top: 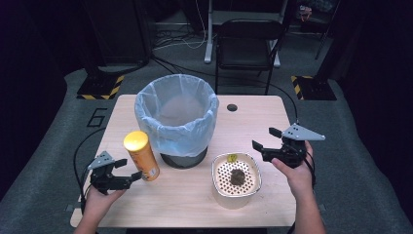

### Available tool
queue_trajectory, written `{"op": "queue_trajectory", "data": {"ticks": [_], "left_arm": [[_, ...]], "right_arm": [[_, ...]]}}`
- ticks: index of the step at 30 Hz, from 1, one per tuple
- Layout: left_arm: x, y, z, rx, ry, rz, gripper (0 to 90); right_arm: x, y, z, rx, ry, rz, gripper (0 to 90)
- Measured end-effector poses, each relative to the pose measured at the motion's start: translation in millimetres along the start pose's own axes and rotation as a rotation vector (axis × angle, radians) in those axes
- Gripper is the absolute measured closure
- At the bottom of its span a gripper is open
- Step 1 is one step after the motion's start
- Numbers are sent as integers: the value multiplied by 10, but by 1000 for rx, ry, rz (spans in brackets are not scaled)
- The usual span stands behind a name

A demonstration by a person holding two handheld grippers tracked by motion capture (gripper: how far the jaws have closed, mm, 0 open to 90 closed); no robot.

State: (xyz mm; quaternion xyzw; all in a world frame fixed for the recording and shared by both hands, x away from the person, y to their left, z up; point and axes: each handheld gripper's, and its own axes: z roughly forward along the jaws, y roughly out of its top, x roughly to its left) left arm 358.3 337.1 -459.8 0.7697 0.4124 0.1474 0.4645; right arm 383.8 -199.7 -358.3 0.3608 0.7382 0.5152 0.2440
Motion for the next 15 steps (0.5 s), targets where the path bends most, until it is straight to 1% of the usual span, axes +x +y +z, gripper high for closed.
{"op": "queue_trajectory", "data": {"ticks": [3,4,5,6,7,9,10,11,12,13,14,15], "left_arm": [[-27,33,93,2,-4,1,127],[-32,37,131,-4,7,4,127],[-25,43,147,5,14,17,125],[-24,48,181,17,12,9,125],[-27,45,202,7,21,8,125],[-17,49,230,0,26,11,125],[-2,56,237,5,26,23,126],[-9,53,253,-7,29,6,127],[1,58,264,-13,32,17,131],[-2,61,277,-22,27,5,137],[6,68,276,-8,15,8,143],[1,67,296,-18,20,7,146]], "right_arm": [[2,-12,-14,3,-4,4,188],[-1,-14,-23,2,-4,6,188],[-1,-16,-31,0,-5,15,188],[-11,-17,-36,-5,-3,10,188],[-15,-27,-47,-5,-1,17,188],[-17,-43,-54,-2,-6,20,188],[-24,-52,-58,0,-8,15,188],[-21,-61,-61,2,-8,26,188],[-26,-66,-63,3,-8,23,188],[-25,-74,-64,2,-8,27,189],[-20,-81,-66,5,-7,30,189],[-18,-85,-63,5,-10,25,188]]}}
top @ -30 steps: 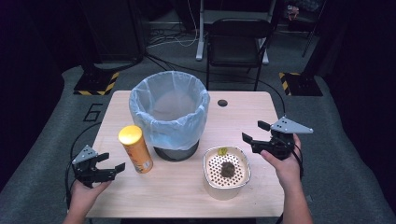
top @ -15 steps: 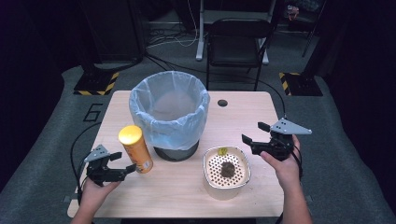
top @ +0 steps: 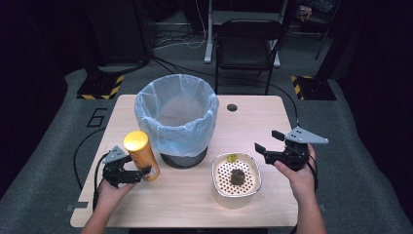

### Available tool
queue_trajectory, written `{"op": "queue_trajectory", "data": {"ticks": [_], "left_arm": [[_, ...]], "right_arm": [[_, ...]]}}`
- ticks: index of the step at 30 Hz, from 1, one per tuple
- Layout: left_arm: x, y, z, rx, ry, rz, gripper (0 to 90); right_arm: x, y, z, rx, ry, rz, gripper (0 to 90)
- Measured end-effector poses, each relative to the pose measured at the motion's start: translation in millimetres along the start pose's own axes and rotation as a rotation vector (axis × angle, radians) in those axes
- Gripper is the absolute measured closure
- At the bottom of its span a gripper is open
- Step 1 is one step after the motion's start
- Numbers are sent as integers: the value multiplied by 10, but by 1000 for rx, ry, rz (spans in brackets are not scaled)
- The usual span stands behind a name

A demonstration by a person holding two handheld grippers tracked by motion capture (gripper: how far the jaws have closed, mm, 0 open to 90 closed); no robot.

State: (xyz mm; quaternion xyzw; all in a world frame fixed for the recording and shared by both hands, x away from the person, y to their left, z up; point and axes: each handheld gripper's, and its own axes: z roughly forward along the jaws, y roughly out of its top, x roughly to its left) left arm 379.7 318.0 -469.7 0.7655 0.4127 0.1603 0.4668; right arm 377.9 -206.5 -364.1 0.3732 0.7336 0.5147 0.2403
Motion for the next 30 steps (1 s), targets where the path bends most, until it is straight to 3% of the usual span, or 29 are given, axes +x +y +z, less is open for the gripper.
{"op": "queue_trajectory", "data": {"ticks": [2,4,6,9,15,19,30], "left_arm": [[-3,7,7,18,0,13,152],[-10,3,30,4,19,14,158],[9,9,34,15,1,14,175],[7,1,51,-8,13,13,209],[-32,15,24,7,43,78,234],[-60,26,6,9,70,99,240],[-77,91,-305,-14,68,96,242]], "right_arm": [[5,-11,1,10,-2,-6,189],[8,-24,0,10,-5,-3,189],[7,-32,-5,12,-8,0,189],[1,-46,-10,15,-13,4,189],[-7,-73,-23,15,-15,10,191],[-11,-80,-24,18,-18,16,193],[-82,-97,-80,0,-30,30,200]]}}
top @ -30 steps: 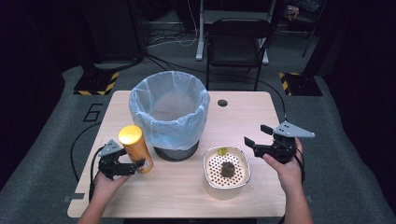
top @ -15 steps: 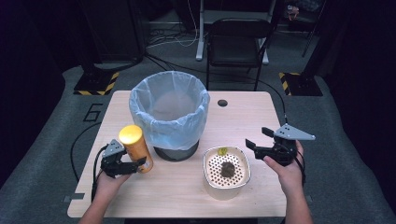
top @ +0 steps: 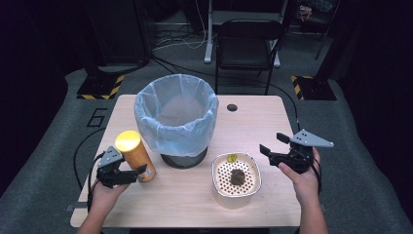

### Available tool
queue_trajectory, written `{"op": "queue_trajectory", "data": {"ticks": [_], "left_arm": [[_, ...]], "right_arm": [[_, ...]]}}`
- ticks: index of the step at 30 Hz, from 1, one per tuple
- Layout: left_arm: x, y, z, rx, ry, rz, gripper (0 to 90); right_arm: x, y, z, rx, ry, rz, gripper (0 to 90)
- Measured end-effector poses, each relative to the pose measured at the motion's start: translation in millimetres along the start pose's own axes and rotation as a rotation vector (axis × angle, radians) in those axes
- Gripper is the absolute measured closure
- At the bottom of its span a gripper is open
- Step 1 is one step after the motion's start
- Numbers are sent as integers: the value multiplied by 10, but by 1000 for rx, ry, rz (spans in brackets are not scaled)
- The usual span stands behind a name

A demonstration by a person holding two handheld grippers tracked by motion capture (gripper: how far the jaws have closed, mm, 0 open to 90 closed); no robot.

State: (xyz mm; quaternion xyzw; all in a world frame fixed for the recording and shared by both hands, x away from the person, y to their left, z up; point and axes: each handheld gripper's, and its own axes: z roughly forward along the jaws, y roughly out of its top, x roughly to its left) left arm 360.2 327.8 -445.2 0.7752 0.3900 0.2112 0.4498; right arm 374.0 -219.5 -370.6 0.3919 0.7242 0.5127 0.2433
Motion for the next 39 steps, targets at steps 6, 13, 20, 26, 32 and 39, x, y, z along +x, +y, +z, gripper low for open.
{"op": "queue_trajectory", "data": {"ticks": [6,13,20,26,32,39], "left_arm": [[57,95,-200,-17,-11,-51,242],[21,365,-348,-9,-35,-46,242],[-15,698,-511,0,-65,-38,242],[-46,951,-646,-2,-89,-39,242],[-54,1176,-750,5,-87,-26,242],[-60,1407,-878,17,-97,-24,242]], "right_arm": [[-32,-15,9,4,0,6,200],[-45,-22,-1,4,0,14,201],[-78,-42,-4,2,-2,19,202],[-68,-43,15,8,2,15,203],[-62,-43,31,12,3,17,204],[-87,-64,47,18,3,22,206]]}}
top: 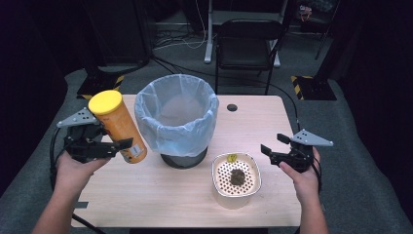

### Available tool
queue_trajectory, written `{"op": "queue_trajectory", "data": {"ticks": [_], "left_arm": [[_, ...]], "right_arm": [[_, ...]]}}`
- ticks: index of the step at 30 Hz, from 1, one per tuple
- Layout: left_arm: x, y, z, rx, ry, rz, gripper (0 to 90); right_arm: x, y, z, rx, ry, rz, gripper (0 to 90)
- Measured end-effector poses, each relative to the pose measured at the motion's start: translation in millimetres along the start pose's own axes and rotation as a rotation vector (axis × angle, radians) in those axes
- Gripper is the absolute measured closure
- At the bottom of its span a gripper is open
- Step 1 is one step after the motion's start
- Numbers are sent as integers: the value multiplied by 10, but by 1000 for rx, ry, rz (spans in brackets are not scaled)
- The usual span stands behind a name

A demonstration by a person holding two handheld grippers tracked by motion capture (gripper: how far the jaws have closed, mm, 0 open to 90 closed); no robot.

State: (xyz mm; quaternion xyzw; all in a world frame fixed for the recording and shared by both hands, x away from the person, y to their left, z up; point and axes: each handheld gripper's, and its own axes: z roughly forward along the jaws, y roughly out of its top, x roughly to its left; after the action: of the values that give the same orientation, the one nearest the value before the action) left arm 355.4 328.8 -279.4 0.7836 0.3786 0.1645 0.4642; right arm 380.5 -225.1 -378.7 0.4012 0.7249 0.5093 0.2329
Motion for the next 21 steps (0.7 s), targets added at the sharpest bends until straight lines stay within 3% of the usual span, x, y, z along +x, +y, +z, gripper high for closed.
{"op": "queue_trajectory", "data": {"ticks": [8,13,17,21], "left_arm": [[-57,417,-165,0,20,18,242],[-78,698,-202,-10,1,25,242],[-108,915,-146,-23,-13,32,242],[-118,1080,32,-24,-22,34,242]], "right_arm": [[-11,-11,25,7,-2,4,207],[-26,-23,36,8,0,10,207],[-37,-30,37,11,-2,15,207],[-52,-33,39,10,-3,14,207]]}}
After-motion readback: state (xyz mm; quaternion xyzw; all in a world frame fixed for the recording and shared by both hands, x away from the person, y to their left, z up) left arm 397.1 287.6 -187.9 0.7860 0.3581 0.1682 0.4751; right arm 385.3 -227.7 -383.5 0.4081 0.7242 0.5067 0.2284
